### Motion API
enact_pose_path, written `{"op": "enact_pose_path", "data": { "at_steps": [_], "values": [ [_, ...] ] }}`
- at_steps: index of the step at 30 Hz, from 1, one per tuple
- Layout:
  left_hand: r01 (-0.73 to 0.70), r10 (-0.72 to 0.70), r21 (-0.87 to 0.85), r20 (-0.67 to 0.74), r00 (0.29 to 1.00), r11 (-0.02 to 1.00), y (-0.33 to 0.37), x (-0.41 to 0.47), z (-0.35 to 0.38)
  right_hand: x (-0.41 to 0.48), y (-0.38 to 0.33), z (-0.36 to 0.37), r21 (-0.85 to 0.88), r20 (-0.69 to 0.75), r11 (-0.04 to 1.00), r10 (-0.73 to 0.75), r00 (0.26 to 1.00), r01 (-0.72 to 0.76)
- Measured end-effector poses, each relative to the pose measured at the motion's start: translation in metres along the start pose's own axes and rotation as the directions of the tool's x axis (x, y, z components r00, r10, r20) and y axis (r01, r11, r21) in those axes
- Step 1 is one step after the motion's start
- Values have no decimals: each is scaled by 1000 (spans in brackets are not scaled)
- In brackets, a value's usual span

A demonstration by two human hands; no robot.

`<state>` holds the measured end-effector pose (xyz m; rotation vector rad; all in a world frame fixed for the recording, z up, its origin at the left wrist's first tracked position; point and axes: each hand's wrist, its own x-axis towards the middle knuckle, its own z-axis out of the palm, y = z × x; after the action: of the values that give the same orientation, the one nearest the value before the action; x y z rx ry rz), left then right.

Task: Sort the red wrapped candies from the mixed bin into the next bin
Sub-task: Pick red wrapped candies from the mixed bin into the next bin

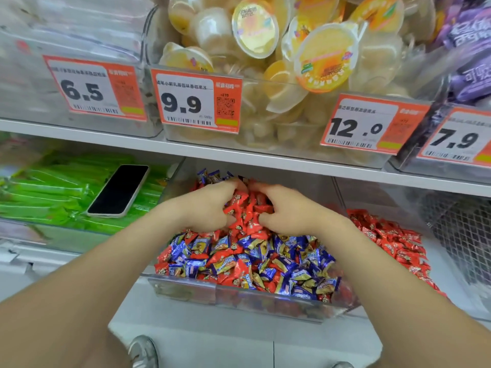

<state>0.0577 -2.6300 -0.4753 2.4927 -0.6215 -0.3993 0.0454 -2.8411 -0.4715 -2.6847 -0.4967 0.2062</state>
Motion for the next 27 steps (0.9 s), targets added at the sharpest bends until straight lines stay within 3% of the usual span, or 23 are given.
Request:
{"op": "enact_pose_path", "data": {
  "at_steps": [3,11,16,19,23,27],
  "values": [
    [-54,54,-43,-16,998,998,4,-9,-5,-10,9,-8,-112,-61,993,15,998,-21],
    [-50,49,-15,-90,995,999,13,-23,-10,-32,14,-19,129,-171,989,96,981,-74],
    [-58,49,93,101,994,994,10,-24,-9,-36,8,-17,150,-83,983,121,989,-108],
    [-55,27,136,206,978,989,14,-24,-3,-37,3,-9,35,14,999,38,999,-39],
    [-155,137,213,96,986,965,11,-19,6,-36,7,2,-147,90,989,14,996,-1],
    [-150,166,197,-66,984,969,13,-14,2,-36,8,-8,-113,-24,994,-12,1000,9]
  ]
}}
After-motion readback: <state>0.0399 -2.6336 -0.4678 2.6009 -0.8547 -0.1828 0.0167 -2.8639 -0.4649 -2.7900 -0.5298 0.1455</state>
